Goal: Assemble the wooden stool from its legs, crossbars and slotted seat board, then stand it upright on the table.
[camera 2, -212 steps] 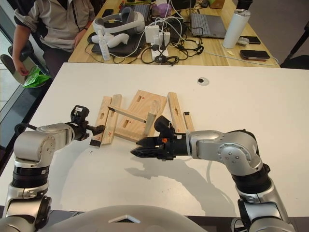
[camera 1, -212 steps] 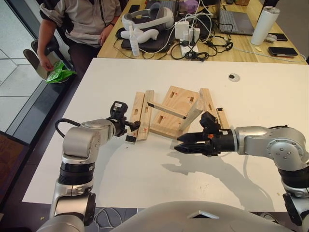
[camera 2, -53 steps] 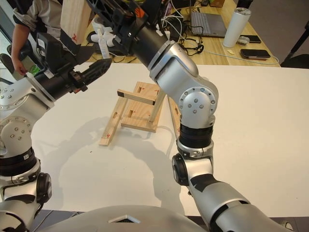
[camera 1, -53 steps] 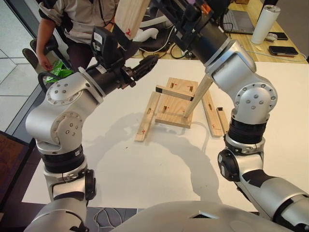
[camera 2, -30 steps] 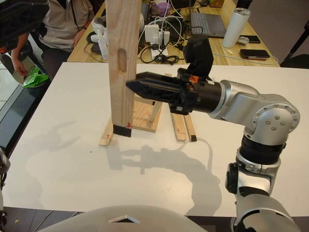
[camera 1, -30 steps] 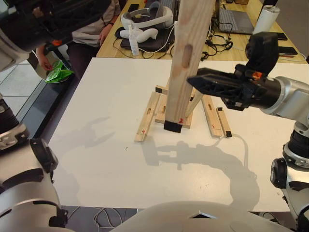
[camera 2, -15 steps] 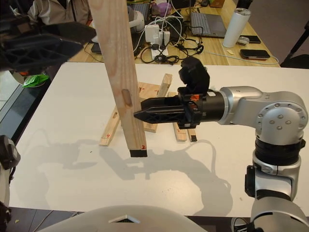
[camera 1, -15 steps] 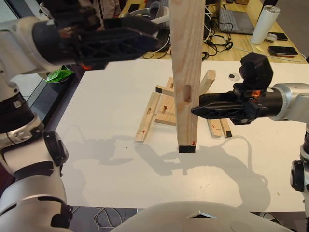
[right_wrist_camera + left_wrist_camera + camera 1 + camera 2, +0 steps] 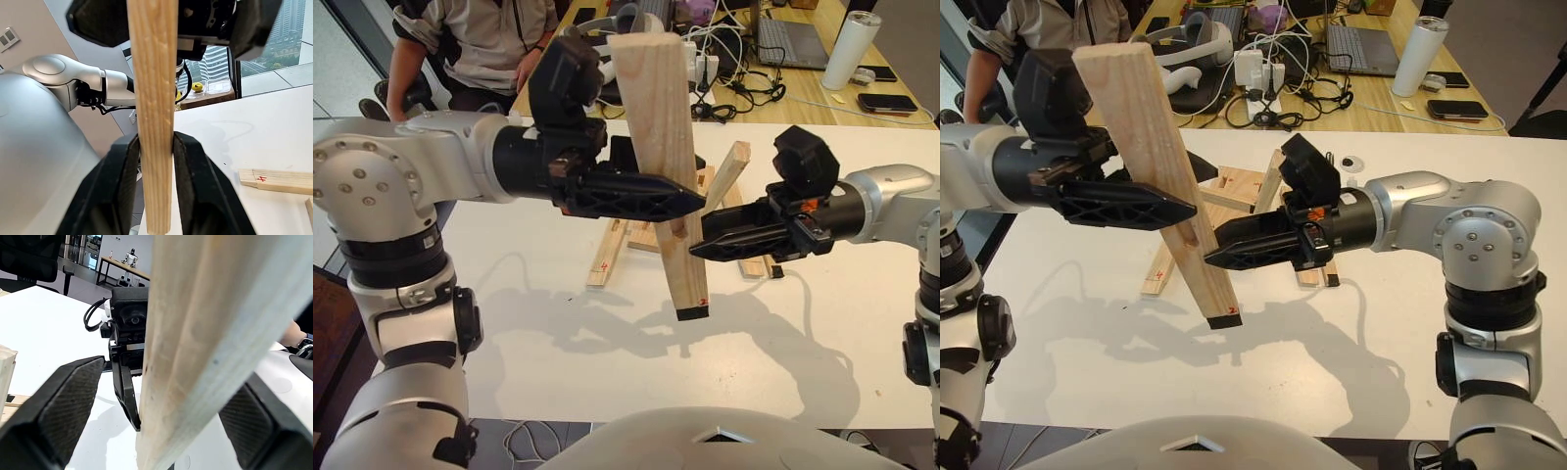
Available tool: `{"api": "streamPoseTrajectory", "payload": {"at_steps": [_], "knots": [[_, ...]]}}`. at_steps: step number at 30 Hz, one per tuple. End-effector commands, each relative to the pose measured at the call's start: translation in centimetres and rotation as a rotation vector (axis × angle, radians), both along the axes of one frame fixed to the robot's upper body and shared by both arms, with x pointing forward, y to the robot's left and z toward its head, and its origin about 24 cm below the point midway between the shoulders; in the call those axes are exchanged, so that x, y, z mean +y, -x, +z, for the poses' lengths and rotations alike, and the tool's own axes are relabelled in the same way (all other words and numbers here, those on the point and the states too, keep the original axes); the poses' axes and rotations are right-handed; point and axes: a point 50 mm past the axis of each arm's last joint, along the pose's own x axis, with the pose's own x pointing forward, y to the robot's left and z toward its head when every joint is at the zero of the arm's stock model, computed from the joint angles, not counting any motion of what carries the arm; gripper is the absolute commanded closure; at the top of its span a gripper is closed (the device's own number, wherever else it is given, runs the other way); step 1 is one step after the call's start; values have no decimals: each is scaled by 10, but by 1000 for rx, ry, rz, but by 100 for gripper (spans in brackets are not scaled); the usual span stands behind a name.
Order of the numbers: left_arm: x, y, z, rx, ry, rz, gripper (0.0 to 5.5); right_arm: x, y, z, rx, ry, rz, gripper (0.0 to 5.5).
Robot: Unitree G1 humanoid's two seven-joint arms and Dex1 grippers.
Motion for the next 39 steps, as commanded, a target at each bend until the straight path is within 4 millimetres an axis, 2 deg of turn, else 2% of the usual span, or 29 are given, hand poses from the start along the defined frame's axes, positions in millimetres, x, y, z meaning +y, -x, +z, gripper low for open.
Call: {"api": "streamPoseTrajectory", "payload": {"at_steps": [1,6,9,19,25,33,39], "knots": [[1,-5,0,-9,-5,56,169,-2,0,0,-43,30,-11,455],[1,-7,1,-18,6,89,169,-5,0,-6,-49,53,-38,455],[0,-7,-1,-22,7,92,194,-6,-4,-8,-60,62,-69,455],[-4,-7,-7,-45,-12,103,357,-3,-8,-9,-80,66,-83,455],[-5,-9,-7,-66,-9,126,436,-3,-7,-10,-86,77,-75,455],[-5,-10,-8,-84,-15,142,448,-4,-9,-12,-107,93,-83,455],[2,-9,-8,-88,-36,150,448,-15,-21,-6,-150,107,-128,455]]}}
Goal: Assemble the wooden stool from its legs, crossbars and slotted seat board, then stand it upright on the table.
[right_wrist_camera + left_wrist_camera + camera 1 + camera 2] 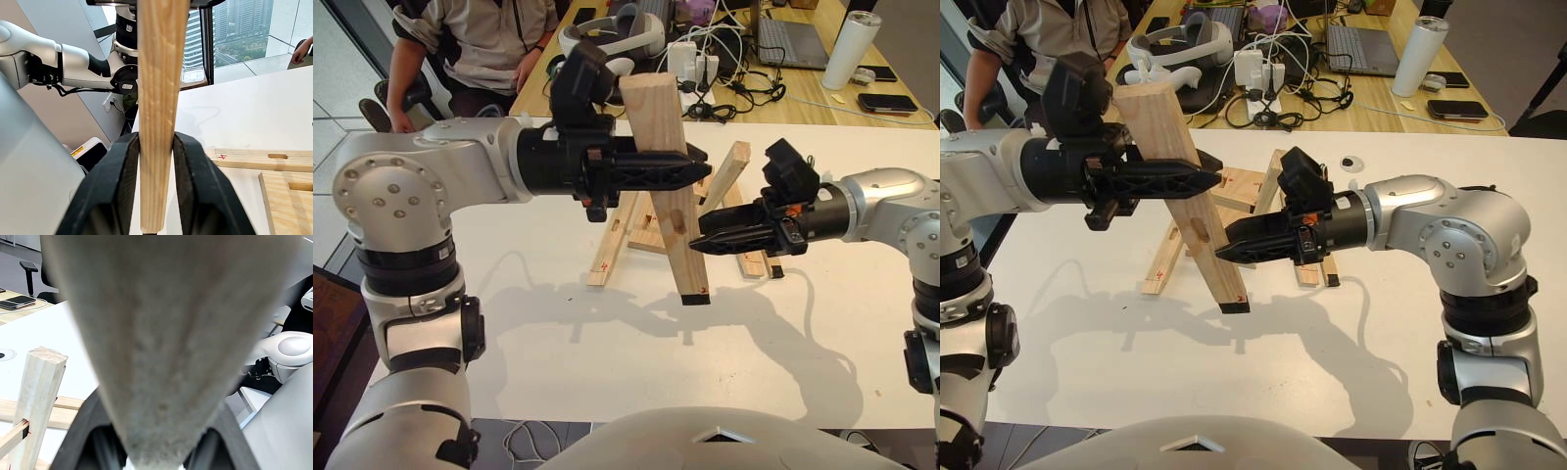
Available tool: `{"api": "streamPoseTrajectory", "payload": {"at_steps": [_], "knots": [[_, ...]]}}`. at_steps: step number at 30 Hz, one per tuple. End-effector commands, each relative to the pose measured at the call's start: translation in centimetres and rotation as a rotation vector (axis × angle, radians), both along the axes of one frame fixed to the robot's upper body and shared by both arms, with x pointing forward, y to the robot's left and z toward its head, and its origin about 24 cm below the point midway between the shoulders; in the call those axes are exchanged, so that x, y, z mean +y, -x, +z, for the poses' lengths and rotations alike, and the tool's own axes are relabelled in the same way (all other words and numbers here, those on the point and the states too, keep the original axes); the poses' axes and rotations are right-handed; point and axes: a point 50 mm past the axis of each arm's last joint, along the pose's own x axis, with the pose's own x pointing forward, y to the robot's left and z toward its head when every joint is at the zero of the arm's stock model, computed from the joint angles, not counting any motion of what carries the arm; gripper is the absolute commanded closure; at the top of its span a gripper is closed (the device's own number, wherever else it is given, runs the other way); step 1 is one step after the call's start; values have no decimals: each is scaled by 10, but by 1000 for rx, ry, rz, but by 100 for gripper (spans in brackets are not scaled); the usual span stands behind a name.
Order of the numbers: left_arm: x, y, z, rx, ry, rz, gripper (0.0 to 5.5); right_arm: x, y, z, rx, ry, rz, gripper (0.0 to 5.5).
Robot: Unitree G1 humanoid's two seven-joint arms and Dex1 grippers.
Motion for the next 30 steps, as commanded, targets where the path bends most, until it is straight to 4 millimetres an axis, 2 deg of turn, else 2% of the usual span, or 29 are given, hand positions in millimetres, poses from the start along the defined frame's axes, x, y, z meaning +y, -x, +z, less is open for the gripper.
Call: {"api": "streamPoseTrajectory", "payload": {"at_steps": [1,10,12,15,21,24,25,30], "knots": [[8,0,-1,-3,-29,20,448,-10,-10,11,-61,24,-40,455],[16,2,-8,-6,-66,47,448,-21,-22,24,-105,10,-84,458],[19,-1,-7,-15,-58,72,448,-19,-28,24,-138,-3,-144,458],[24,-5,-3,-27,-45,106,448,-18,-37,25,-157,-36,-230,378],[31,-8,-3,-38,-50,142,448,-19,-37,21,-149,-41,-257,282],[51,-14,5,-75,-52,260,448,-29,-43,29,-148,-80,-336,232],[61,-16,8,-92,-57,305,448,-33,-44,34,-136,-102,-357,231],[126,-26,26,-169,-97,638,448,-57,-39,64,-38,-360,-452,231]]}}
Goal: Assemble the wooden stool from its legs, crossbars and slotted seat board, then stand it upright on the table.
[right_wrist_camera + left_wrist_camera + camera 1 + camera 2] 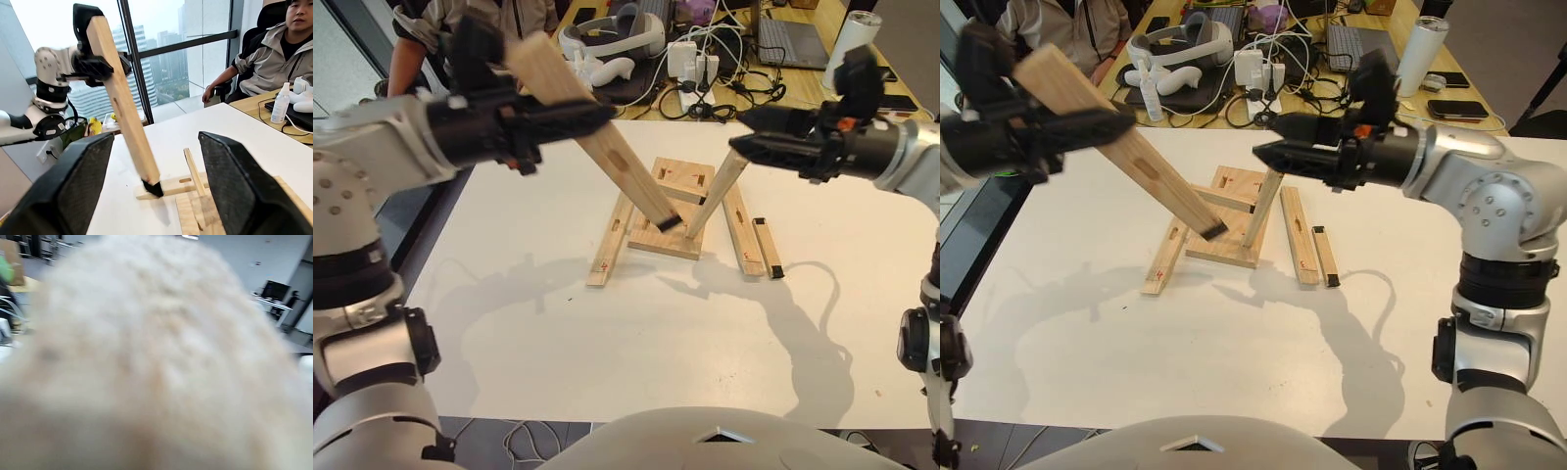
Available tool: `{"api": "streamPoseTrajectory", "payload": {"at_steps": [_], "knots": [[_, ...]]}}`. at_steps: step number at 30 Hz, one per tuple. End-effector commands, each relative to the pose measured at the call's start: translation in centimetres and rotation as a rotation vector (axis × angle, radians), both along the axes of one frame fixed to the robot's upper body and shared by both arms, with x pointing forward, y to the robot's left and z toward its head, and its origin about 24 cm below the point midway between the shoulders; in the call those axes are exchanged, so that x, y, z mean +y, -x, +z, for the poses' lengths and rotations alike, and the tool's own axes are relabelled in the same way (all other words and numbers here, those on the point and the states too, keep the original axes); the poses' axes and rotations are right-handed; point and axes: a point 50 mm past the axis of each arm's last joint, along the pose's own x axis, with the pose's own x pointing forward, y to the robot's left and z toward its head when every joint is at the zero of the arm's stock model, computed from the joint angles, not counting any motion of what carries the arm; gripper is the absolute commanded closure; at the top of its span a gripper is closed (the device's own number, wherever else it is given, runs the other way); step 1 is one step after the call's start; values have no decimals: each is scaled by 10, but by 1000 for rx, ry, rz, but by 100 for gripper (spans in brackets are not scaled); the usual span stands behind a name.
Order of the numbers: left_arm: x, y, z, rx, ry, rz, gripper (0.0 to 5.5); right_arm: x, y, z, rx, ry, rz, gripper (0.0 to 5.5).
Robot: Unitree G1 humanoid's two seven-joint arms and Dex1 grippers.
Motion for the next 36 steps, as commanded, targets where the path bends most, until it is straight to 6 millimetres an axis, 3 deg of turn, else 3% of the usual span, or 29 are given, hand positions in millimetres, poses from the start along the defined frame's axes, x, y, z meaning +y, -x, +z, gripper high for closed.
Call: {"api": "streamPoseTrajectory", "payload": {"at_steps": [1,4,7,9,11,16,21,28,36], "knots": [[43,-2,11,-52,-23,215,448,-16,0,27,9,-213,-84,231],[63,-12,1,-47,-12,432,448,-26,-13,22,64,-310,-300,231],[61,-24,-28,-28,-114,665,448,-9,4,1,121,-264,-269,231],[54,-28,-48,-16,-175,800,448,-4,22,-15,162,-207,-221,231],[44,-30,-64,14,-159,938,448,-7,29,-39,209,-82,-291,231],[10,-28,-78,41,-49,1100,448,-2,22,-62,154,103,-470,231],[-23,-21,-81,88,32,1137,448,1,9,-67,85,140,-572,231],[-46,3,-88,247,165,1238,448,1,11,-67,96,85,-576,231],[-69,14,-105,432,262,1247,448,-16,11,-28,204,-434,-547,231]]}}
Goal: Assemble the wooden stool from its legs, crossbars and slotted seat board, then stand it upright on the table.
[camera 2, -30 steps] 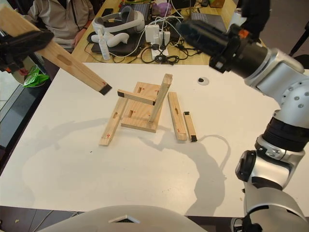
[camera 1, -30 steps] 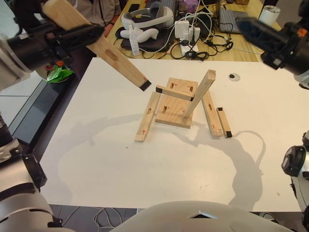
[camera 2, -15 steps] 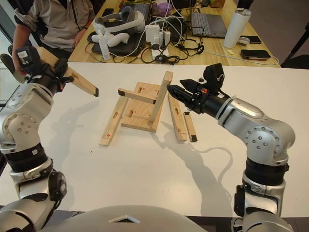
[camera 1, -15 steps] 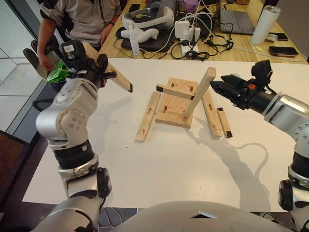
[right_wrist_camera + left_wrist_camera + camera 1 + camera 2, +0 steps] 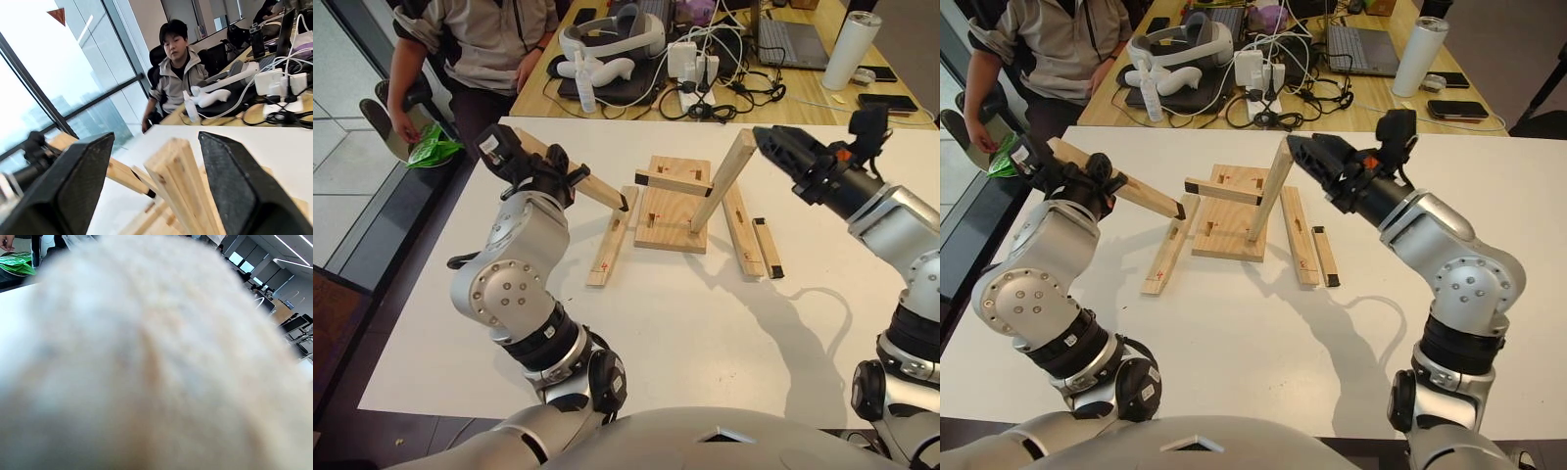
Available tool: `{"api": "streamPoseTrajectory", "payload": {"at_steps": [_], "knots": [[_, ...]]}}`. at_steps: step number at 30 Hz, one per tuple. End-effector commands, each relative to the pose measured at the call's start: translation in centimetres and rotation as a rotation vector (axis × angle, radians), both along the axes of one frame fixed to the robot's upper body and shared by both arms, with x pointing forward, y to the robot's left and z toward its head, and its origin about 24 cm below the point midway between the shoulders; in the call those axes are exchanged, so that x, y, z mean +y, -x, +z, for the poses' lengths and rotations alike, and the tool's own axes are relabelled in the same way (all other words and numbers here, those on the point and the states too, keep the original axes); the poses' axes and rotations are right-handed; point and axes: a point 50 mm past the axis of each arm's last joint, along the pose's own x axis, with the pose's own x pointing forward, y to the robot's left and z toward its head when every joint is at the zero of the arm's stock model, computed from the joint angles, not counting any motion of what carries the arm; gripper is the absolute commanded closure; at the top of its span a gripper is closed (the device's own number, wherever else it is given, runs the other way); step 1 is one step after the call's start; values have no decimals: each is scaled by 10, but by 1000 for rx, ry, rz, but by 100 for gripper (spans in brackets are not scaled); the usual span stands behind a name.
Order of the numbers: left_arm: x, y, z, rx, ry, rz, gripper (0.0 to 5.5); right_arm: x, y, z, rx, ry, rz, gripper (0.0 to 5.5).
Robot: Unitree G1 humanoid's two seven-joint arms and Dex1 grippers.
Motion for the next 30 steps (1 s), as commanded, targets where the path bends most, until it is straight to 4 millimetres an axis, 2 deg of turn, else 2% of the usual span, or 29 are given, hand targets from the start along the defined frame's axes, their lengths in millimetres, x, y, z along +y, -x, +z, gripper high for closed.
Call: {"api": "streamPoseTrajectory", "payload": {"at_steps": [1,3,4,6,8,11,14,17,22,27,30], "knots": [[-14,3,-12,52,94,-20,448,-17,-12,14,18,-205,-131,231],[-17,0,-15,63,134,-18,448,-36,-30,4,104,-185,-376,231],[-19,-1,-18,73,160,-19,448,-43,-38,-11,175,-94,-502,231],[-24,-2,-21,90,199,-26,448,-44,-45,-42,297,109,-622,231],[-29,-6,-23,103,230,-41,448,-34,-44,-67,378,237,-626,231],[-37,-11,-26,125,237,-75,448,-5,-43,-84,430,311,-520,231],[-44,-14,-27,125,239,-111,448,20,-44,-89,450,330,-418,231],[-54,-15,-25,86,235,-233,448,34,-43,-93,475,325,-372,231],[-51,-10,-27,65,192,-347,448,40,-43,-93,479,319,-357,231],[-28,-6,-32,85,93,-332,448,38,-43,-93,483,320,-366,231],[-23,-7,-33,87,55,-322,448,38,-43,-93,483,322,-366,231]]}}
